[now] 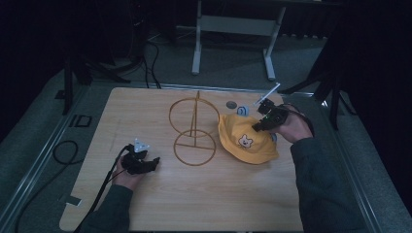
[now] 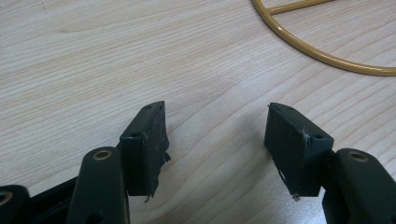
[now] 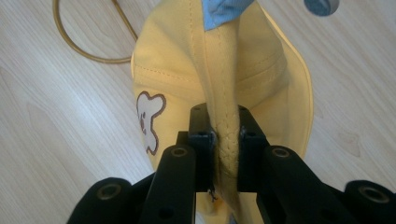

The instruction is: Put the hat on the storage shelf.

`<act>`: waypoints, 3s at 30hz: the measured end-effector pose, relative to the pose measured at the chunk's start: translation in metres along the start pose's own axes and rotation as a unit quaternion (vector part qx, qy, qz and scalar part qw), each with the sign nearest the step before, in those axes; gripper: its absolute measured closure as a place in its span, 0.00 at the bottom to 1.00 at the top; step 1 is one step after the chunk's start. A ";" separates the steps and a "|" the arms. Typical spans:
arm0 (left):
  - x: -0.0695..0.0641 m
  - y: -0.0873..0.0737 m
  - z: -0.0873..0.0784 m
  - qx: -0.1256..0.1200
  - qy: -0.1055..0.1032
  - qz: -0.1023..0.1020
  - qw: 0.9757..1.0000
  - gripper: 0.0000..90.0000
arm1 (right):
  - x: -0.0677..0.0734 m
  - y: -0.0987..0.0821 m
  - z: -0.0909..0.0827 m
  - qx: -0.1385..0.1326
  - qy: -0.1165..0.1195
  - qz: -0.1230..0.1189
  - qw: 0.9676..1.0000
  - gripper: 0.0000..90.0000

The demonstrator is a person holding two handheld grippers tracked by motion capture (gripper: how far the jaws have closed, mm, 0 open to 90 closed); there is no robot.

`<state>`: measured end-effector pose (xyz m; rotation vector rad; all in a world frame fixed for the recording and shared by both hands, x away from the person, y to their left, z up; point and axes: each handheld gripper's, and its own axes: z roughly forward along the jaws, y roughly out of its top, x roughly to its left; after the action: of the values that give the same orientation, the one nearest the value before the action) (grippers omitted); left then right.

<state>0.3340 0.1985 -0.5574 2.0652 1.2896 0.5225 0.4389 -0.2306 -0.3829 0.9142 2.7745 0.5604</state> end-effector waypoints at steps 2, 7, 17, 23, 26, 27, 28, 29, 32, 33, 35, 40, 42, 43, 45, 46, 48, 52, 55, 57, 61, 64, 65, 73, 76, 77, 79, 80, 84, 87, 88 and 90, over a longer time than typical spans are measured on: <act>0.000 0.000 0.000 0.000 0.000 0.000 1.000 0.44 | -0.001 -0.001 -0.003 -0.010 0.001 0.000 1.000 0.90; 0.000 0.000 0.000 0.000 0.000 0.000 1.000 0.44 | -0.004 -0.005 -0.009 -0.034 0.002 0.003 0.999 0.90; 0.000 0.000 0.000 0.000 0.000 0.000 1.000 0.44 | -0.009 -0.012 -0.021 -0.079 0.013 0.017 0.997 0.90; 0.000 0.000 0.000 0.000 0.000 0.000 1.000 0.44 | -0.011 -0.015 -0.027 -0.095 0.015 0.019 0.995 0.90; 0.000 0.000 0.000 0.000 0.000 0.000 1.000 0.44 | -0.013 -0.017 -0.031 -0.108 0.017 0.020 0.994 0.90; 0.000 0.000 0.000 0.000 0.000 -0.001 1.000 0.44 | -0.013 -0.018 -0.033 -0.111 0.019 0.022 0.993 0.90; 0.000 0.000 0.000 0.000 0.000 0.000 1.000 0.44 | -0.013 -0.019 -0.034 -0.114 0.020 0.022 0.993 0.90; 0.000 0.000 0.000 0.000 0.000 0.000 1.000 0.44 | -0.014 -0.019 -0.035 -0.116 0.021 0.022 0.993 0.90; 0.000 0.000 0.000 0.000 0.000 -0.001 1.000 0.44 | -0.014 -0.020 -0.037 -0.124 0.025 0.024 0.992 0.90; 0.000 0.000 0.000 -0.001 0.000 -0.001 1.000 0.44 | -0.014 -0.021 -0.038 -0.126 0.024 0.024 0.991 0.90; 0.000 0.000 0.000 0.000 0.000 -0.001 1.000 0.44 | -0.015 -0.023 -0.039 -0.130 0.025 0.026 0.991 0.90; 0.000 0.000 0.000 -0.001 0.000 -0.001 1.000 0.44 | -0.017 -0.025 -0.044 -0.141 0.027 0.031 0.989 0.90; 0.000 0.000 0.000 -0.001 0.000 -0.001 1.000 0.44 | -0.017 -0.026 -0.045 -0.144 0.028 0.032 0.989 0.90; 0.000 0.000 0.000 -0.001 0.000 -0.001 1.000 0.44 | -0.017 -0.026 -0.048 -0.150 0.030 0.031 0.988 0.90; 0.000 0.000 0.000 -0.001 0.000 -0.001 1.000 0.44 | -0.017 -0.026 -0.050 -0.154 0.031 0.031 0.987 0.90; 0.000 0.000 0.000 -0.001 0.000 -0.001 1.000 0.44 | -0.017 -0.026 -0.052 -0.155 0.031 0.031 0.987 0.90; 0.000 0.000 0.000 -0.001 0.000 -0.001 1.000 0.44 | -0.017 -0.026 -0.054 -0.159 0.031 0.029 0.986 0.90; 0.000 0.000 0.000 0.000 0.000 0.000 1.000 0.44 | -0.016 -0.026 -0.058 -0.164 0.031 0.029 0.985 0.90; 0.000 0.000 0.000 0.000 0.000 -0.001 1.000 0.44 | -0.015 -0.024 -0.063 -0.171 0.031 0.027 0.984 0.90; 0.000 0.000 0.000 0.000 0.000 -0.001 1.000 0.44 | -0.014 -0.023 -0.066 -0.176 0.031 0.026 0.984 0.90; 0.000 0.000 0.000 0.001 0.000 -0.001 1.000 0.44 | -0.013 -0.021 -0.072 -0.183 0.032 0.022 0.982 0.90; 0.000 0.000 0.000 0.001 0.000 0.000 1.000 0.44 | -0.013 -0.020 -0.074 -0.185 0.031 0.021 0.982 0.90; 0.000 0.000 0.000 0.001 0.000 -0.001 1.000 0.44 | -0.012 -0.019 -0.077 -0.188 0.031 0.020 0.981 0.90; 0.000 0.000 0.000 0.001 0.000 -0.001 1.000 0.44 | -0.010 -0.013 -0.085 -0.197 0.034 0.011 0.980 0.90; 0.000 0.000 0.000 0.001 0.000 -0.001 1.000 0.44 | -0.008 -0.011 -0.088 -0.199 0.035 0.009 0.979 0.90; 0.000 0.000 0.000 0.001 0.000 -0.001 1.000 0.44 | -0.007 -0.010 -0.089 -0.200 0.035 0.007 0.979 0.90; 0.000 0.000 0.000 0.001 0.000 -0.001 1.000 0.44 | -0.007 -0.009 -0.090 -0.202 0.036 0.007 0.979 0.90; 0.000 0.000 0.000 0.001 0.000 -0.001 1.000 0.44 | -0.007 -0.008 -0.090 -0.203 0.037 0.004 0.978 0.90; 0.000 0.000 0.000 0.002 -0.001 -0.001 1.000 0.44 | -0.004 -0.004 -0.095 -0.206 0.036 0.001 0.978 0.90; 0.000 0.000 0.000 0.001 0.000 -0.001 1.000 0.44 | -0.003 -0.003 -0.097 -0.210 0.037 0.000 0.977 0.90; 0.000 0.000 0.000 0.001 -0.001 -0.001 1.000 0.44 | -0.003 -0.002 -0.097 -0.213 0.037 -0.003 0.976 0.90; 0.000 0.000 0.000 0.001 0.000 -0.001 1.000 0.44 | -0.002 -0.001 -0.098 -0.217 0.039 -0.002 0.975 0.91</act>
<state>0.3343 0.1983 -0.5571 2.0667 1.2917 0.5193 0.4131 -0.2621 -0.2934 0.7974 2.5530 1.1630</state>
